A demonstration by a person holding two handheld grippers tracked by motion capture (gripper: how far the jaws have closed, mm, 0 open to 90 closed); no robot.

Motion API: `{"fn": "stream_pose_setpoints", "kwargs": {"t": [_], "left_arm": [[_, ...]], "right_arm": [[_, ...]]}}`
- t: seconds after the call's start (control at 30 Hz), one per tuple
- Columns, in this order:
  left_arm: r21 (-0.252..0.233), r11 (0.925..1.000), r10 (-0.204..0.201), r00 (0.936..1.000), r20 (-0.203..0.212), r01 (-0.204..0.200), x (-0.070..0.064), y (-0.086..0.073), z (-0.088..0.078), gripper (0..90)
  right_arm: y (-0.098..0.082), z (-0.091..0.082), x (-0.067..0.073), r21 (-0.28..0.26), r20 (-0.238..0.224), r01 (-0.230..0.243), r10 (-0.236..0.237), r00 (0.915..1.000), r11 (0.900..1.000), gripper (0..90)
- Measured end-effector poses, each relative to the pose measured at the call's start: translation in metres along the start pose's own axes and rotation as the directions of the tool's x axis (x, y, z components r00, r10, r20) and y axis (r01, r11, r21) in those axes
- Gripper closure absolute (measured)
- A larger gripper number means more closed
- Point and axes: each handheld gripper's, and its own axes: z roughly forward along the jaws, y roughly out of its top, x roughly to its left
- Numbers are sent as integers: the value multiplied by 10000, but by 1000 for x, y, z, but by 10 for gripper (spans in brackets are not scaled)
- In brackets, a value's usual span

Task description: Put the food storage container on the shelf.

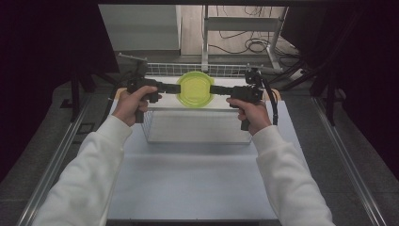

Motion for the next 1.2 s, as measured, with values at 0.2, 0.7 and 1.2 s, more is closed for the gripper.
{"fn": "stream_pose_setpoints", "kwargs": {"t": [0.2,0.7,1.2], "left_arm": [[59,9994,-353,9994,-40,354,12,9,6,823],[43,9907,-1360,9899,397,1359,33,25,18,822],[-127,9744,-2226,9711,855,2245,47,35,25,797]], "right_arm": [[9,8,-9,140,155,-319,317,9994,9994,817],[24,15,-35,-32,96,-1537,1537,9881,9881,811],[36,22,-55,261,-41,-3379,3381,9411,9408,788]]}}
